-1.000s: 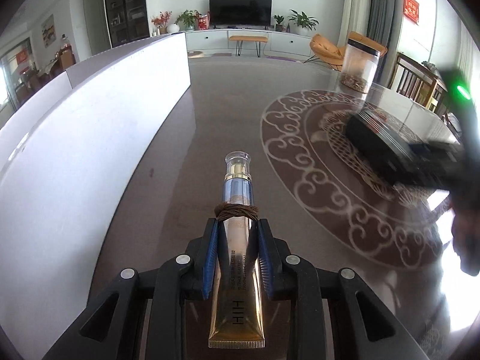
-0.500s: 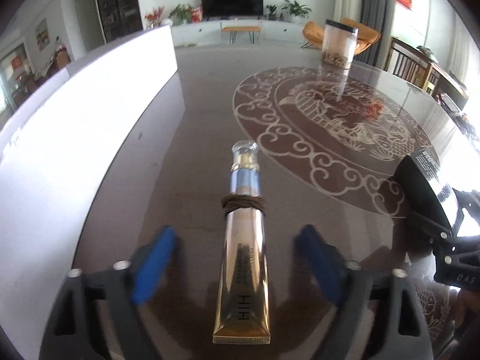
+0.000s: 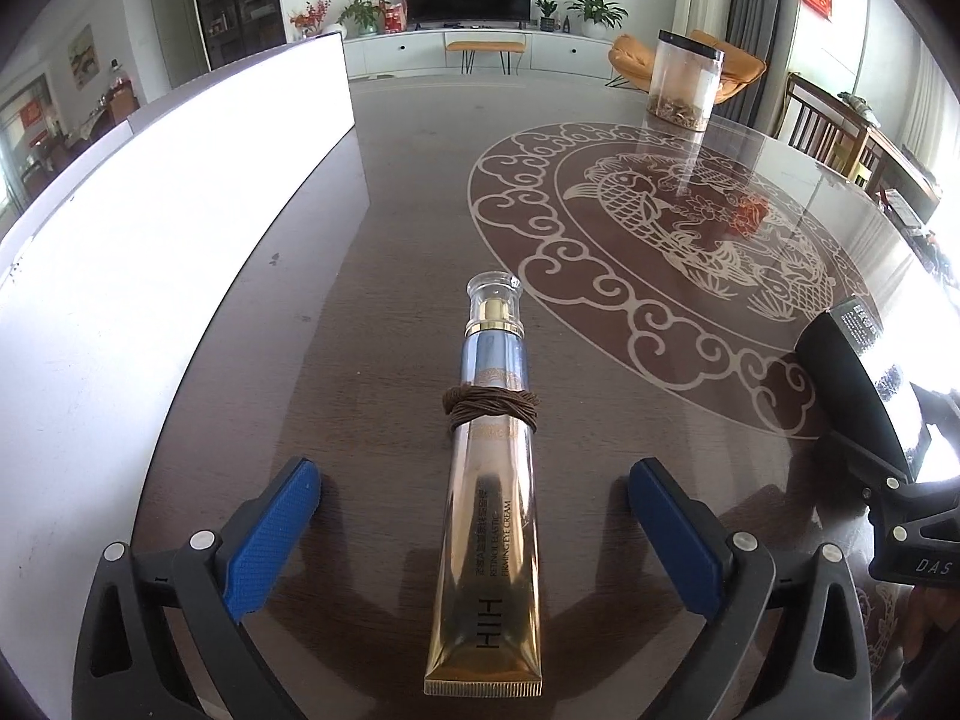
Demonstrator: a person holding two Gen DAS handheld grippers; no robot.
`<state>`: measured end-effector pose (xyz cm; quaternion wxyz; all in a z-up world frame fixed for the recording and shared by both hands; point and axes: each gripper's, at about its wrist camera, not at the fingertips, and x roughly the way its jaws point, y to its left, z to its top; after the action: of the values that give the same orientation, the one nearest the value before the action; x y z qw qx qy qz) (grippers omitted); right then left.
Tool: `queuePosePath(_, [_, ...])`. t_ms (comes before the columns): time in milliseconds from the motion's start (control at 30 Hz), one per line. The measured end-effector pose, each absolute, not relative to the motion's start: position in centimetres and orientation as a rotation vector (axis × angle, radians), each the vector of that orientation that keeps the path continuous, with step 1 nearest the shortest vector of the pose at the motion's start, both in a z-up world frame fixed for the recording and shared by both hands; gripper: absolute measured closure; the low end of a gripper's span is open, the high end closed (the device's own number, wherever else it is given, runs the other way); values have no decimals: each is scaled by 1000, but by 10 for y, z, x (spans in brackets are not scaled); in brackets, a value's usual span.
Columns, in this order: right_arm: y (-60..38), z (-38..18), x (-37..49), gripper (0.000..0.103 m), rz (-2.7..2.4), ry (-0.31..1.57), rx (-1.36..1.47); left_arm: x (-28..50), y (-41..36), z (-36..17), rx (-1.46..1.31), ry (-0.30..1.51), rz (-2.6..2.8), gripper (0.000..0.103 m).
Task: Organize objects
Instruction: 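Lift the black box with the right gripper while left gripper holds the tube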
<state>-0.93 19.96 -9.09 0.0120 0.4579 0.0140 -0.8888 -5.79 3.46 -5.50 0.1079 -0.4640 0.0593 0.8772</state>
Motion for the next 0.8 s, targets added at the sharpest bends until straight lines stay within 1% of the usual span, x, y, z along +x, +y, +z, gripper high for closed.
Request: queuePosePath(800, [200, -91, -8, 0, -2772, 41, 1429, -61, 36, -56, -1376, 171, 2574, 0])
